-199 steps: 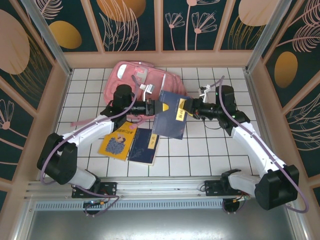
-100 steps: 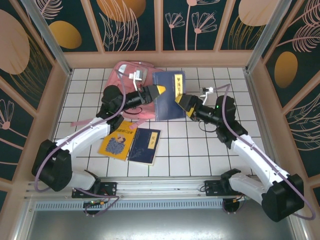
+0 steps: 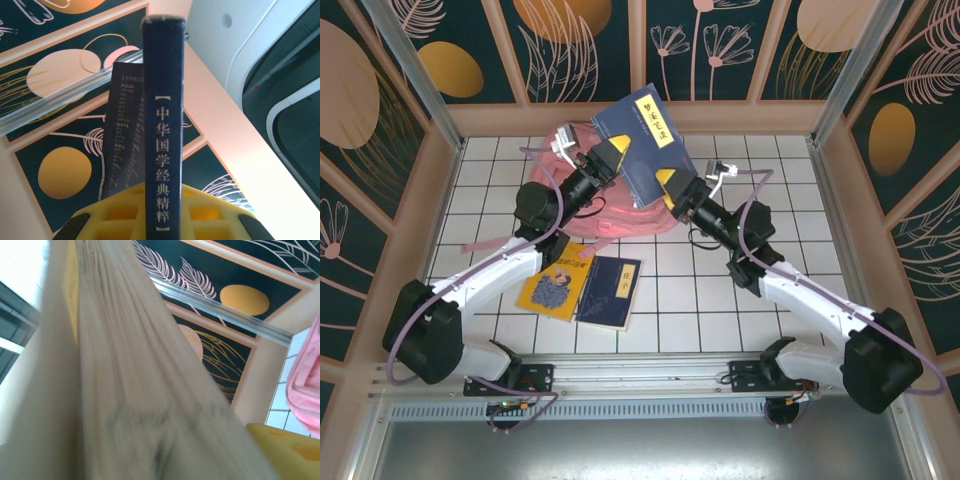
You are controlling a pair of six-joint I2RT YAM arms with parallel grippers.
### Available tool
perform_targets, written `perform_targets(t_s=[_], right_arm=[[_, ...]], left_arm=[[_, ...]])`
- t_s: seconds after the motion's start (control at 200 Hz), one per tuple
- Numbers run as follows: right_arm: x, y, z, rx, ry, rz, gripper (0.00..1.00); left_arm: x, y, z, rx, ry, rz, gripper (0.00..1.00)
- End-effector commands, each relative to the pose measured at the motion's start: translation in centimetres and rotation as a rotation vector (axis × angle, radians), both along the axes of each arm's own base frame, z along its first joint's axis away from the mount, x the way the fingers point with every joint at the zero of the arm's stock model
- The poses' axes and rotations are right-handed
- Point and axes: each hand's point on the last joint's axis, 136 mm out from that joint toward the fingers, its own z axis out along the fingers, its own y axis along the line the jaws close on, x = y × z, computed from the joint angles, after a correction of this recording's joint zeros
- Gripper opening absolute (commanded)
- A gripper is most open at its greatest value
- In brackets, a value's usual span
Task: Pack the student bag
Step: Pass the book.
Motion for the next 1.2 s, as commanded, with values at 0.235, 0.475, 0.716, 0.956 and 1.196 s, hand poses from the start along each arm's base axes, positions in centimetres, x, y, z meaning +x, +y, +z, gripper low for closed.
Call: perform_targets(t_s=[0.235, 0.475, 0.716, 0.956, 1.196], right_arm=[[0.6, -0.8, 5.9, 0.098, -0.149, -0.108, 0.23], [1.9, -2.1, 4.2, -0.06, -0.1, -0.238, 0.0], [4.0, -10.0, -2.4, -0.331, 0.097, -0.482, 0.0], [3.2, -17.1, -7.8, -0.499, 0.247, -0.635, 0.0], [1.8, -19.3, -8.7, -0.55, 0.257, -0.678, 0.0]], left_arm=[[-0.6, 1.0, 0.2, -0.036, 0.016, 0.075, 0.0], [1.2, -0.3, -1.7, 0.21, 0.064, 0.145, 0.5], [5.7, -1.0, -6.2, 0.745, 0.013, 0.28, 0.6], [13.6, -3.5, -14.8, 0.958, 0.186, 0.085, 0.63], [16.7, -6.3, -22.2, 1.004, 0.296, -0.076, 0.66]])
